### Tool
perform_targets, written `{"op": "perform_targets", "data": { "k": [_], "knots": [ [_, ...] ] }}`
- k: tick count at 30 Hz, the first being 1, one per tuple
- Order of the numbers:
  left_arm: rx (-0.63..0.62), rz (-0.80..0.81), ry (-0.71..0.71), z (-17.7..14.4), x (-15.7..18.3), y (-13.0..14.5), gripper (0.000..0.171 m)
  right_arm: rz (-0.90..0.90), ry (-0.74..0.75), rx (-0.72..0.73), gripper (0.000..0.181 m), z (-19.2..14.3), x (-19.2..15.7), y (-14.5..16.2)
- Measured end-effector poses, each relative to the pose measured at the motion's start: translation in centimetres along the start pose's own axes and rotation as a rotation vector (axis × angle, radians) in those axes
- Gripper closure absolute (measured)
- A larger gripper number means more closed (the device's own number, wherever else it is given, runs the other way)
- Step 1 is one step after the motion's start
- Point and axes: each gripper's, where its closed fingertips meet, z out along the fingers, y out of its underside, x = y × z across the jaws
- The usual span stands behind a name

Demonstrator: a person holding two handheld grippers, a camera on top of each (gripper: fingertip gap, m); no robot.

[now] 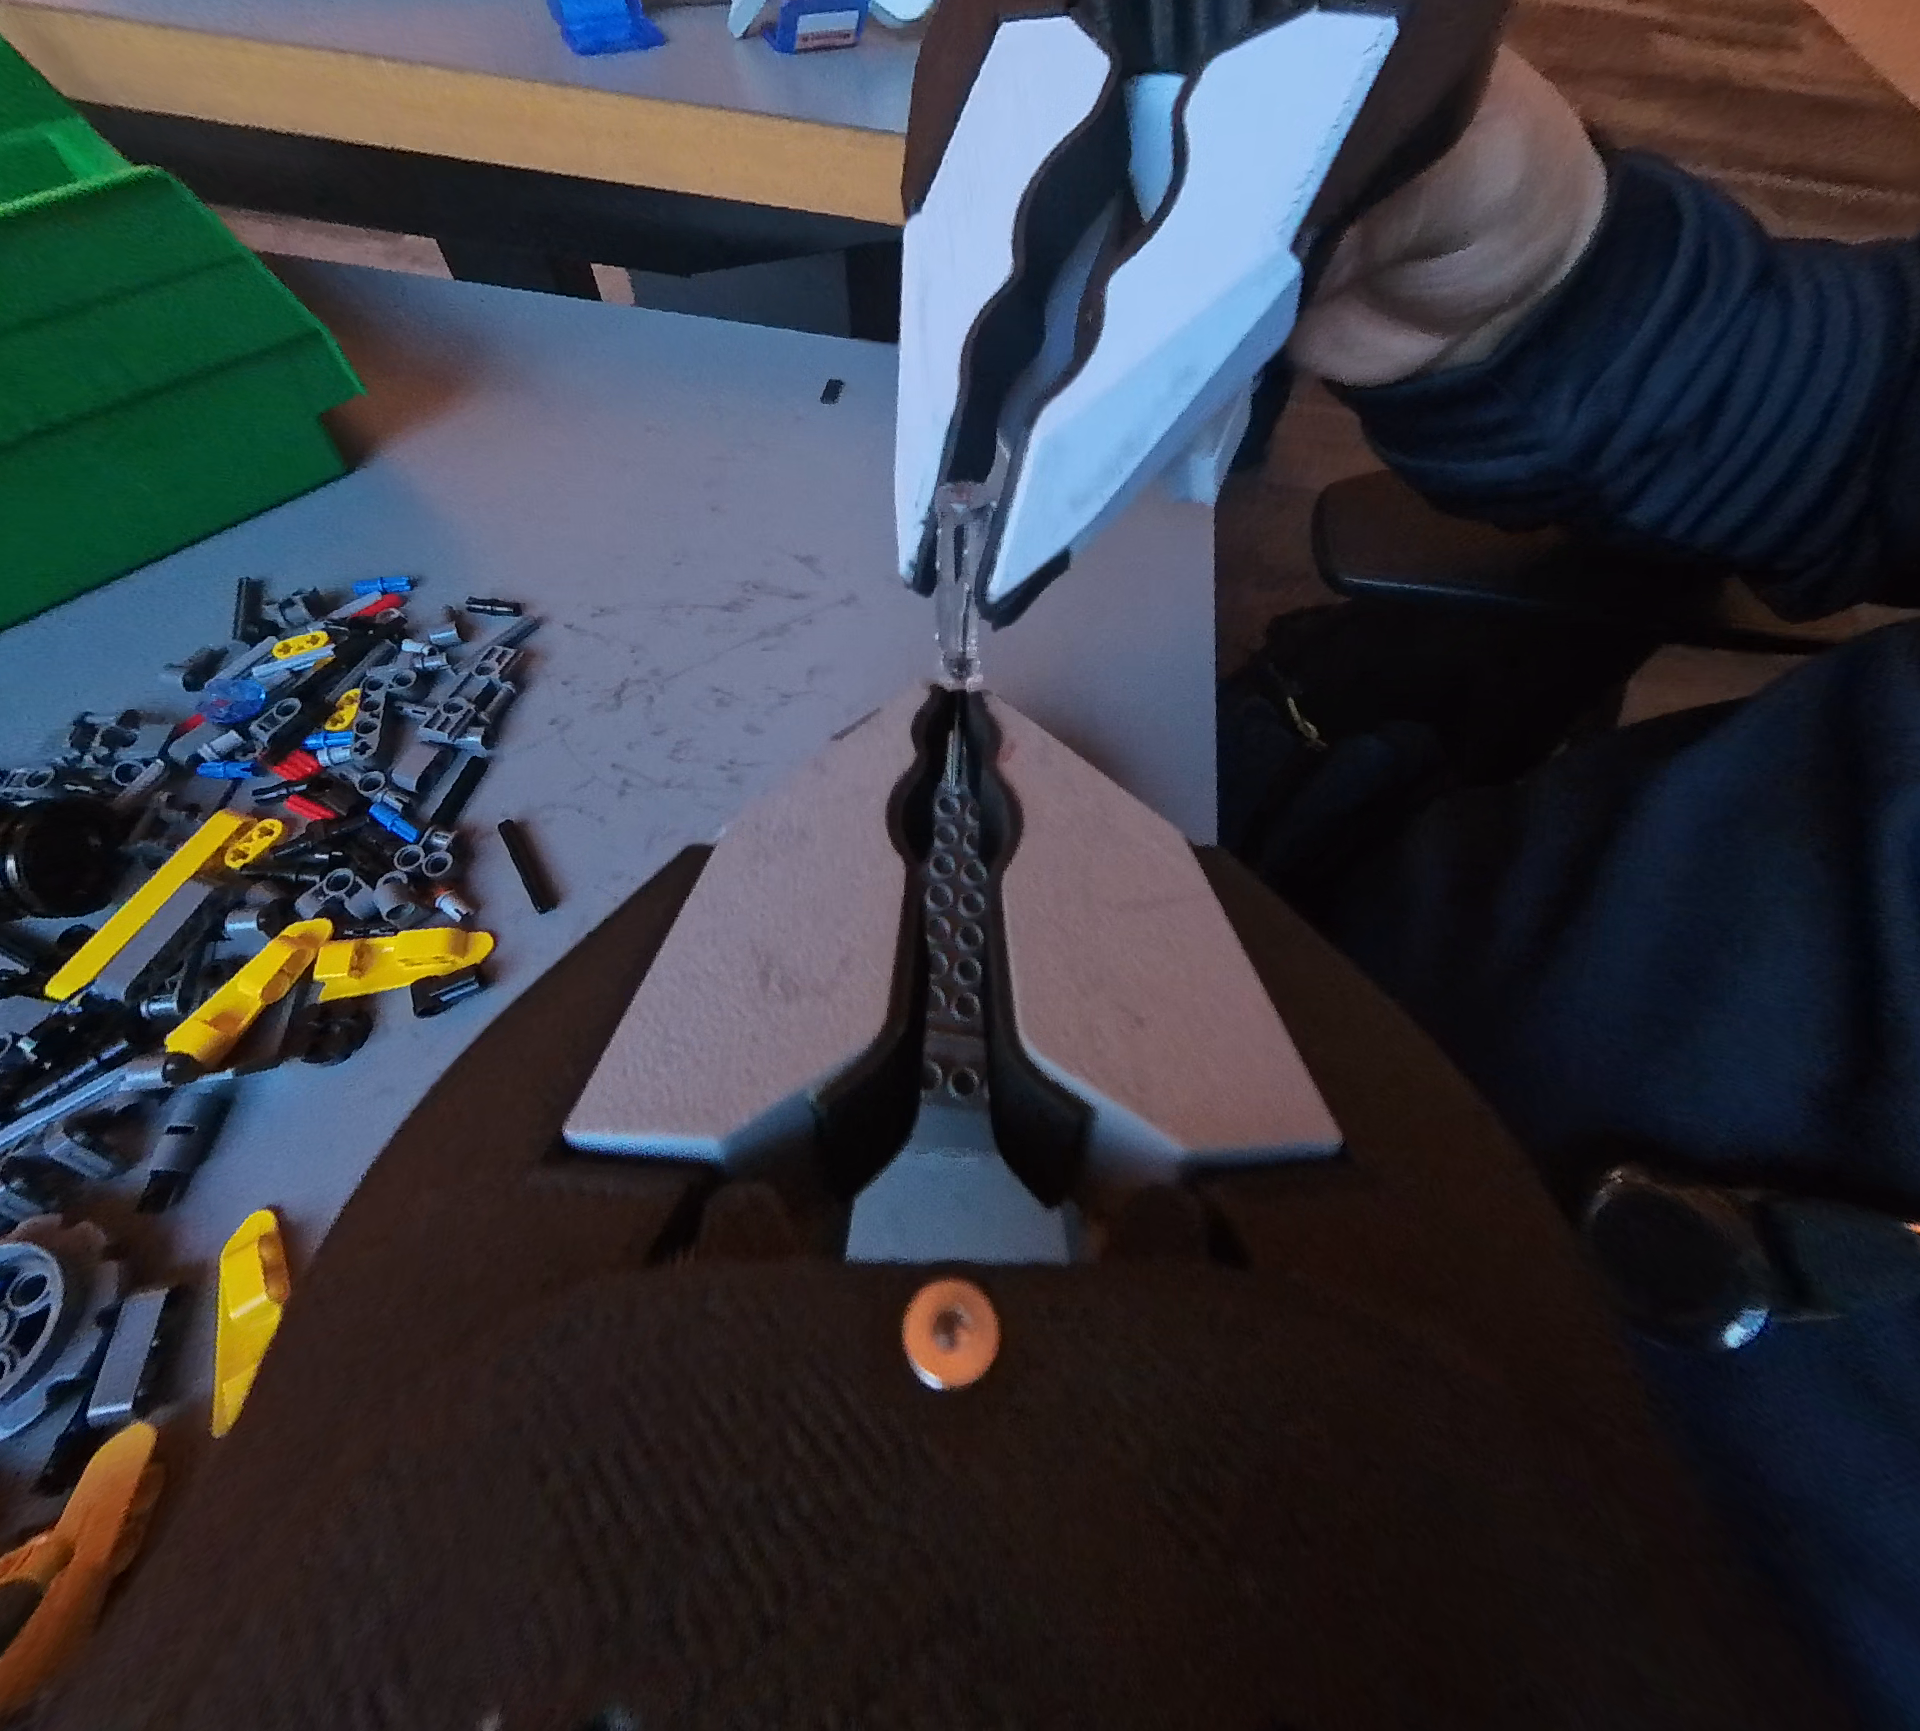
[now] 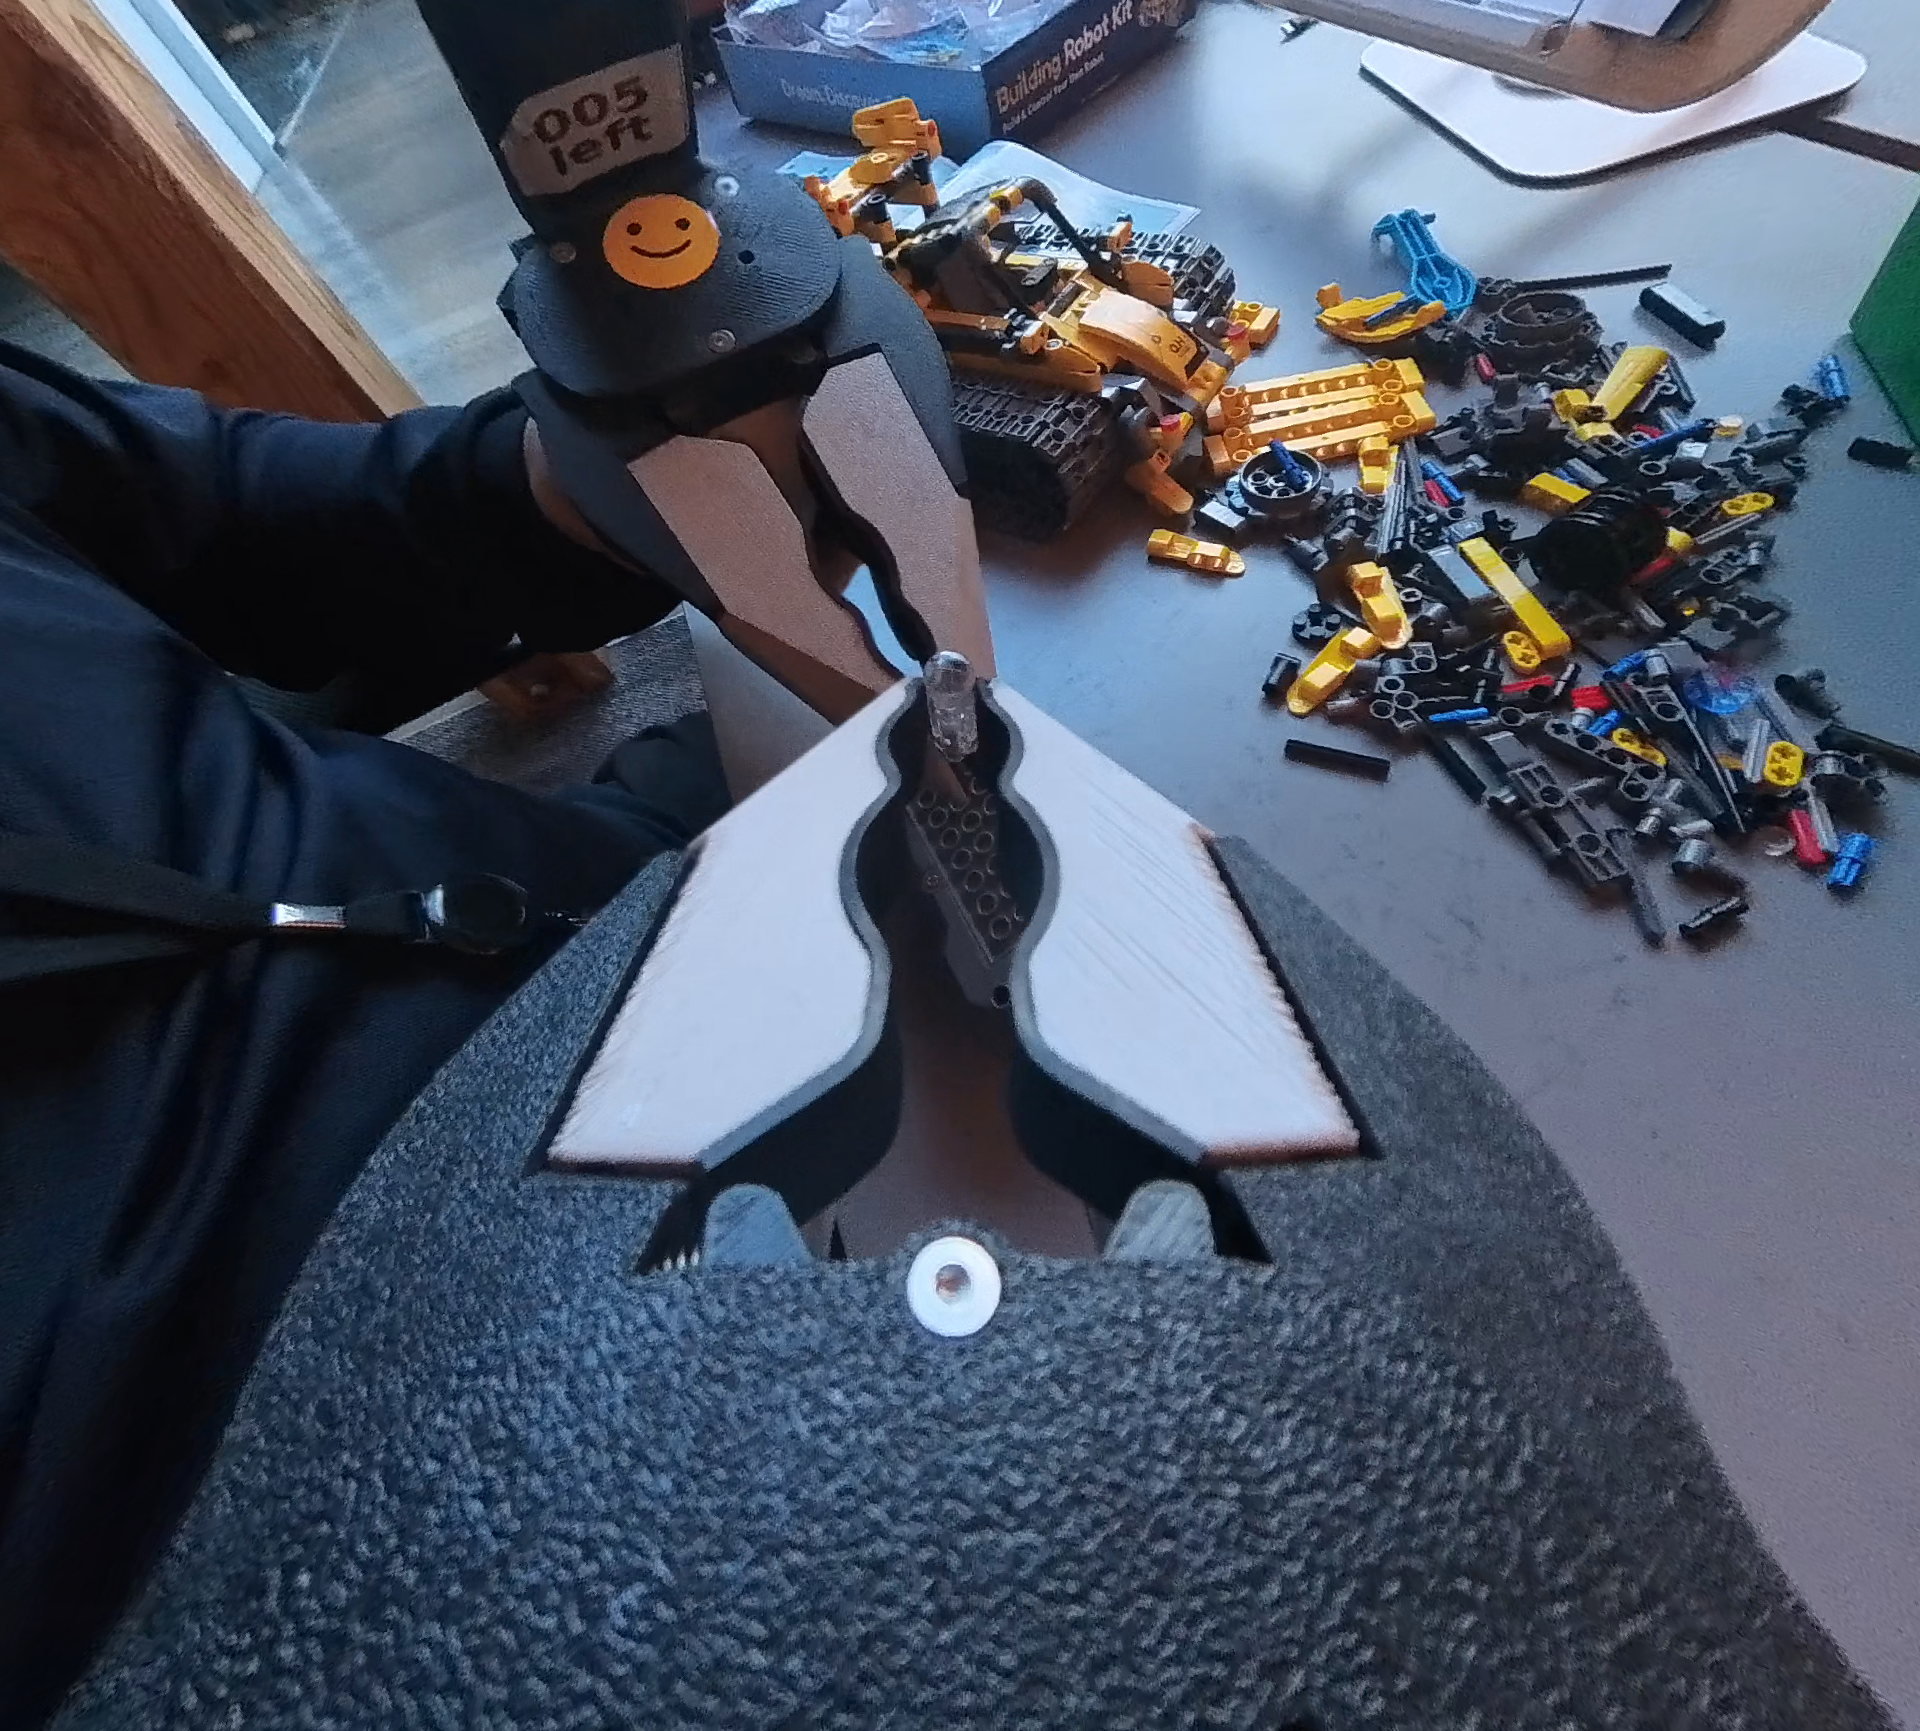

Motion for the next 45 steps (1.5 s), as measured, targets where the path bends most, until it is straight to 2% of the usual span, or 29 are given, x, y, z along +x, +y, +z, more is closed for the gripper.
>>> {"op": "perform_targets", "data": {
  "k": [1, 7, 12, 17, 20, 37, 45],
  "knots": [
    [-0.017, 0.002, -0.007, 0.0, 0.0, 0.2, 0.171, -0.005, 0.002, -0.006, 0.172, 0.1, 0.0, 0.1],
    [-0.055, -0.004, -0.003, -0.1, 0.2, 0.8, 0.171, 0.005, -0.02, -0.018, 0.172, 0.4, -0.3, 0.6],
    [-0.028, -0.058, 0.053, -0.2, 0.6, 0.6, 0.171, 0.014, -0.034, -0.025, 0.172, 0.3, -0.4, 0.6],
    [0.062, -0.126, 0.092, -0.9, 0.1, -0.5, 0.171, 0.008, -0.01, -0.008, 0.172, -0.3, -0.3, 0.1],
    [0.05, -0.146, 0.115, -0.7, 0.3, -0.1, 0.171, 0.011, -0.004, -0.02, 0.172, -0.1, -0.2, 0.3],
    [0.041, -0.118, 0.09, -0.9, 0.1, 0.0, 0.171, 0.016, 0.003, -0.024, 0.172, 0.0, -0.2, 0.4],
    [-0.013, -0.091, 0.087, -0.6, 0.2, 0.8, 0.171, -0.057, 0.043, -0.091, 0.172, 0.4, -0.4, 1.2]
  ]
}}
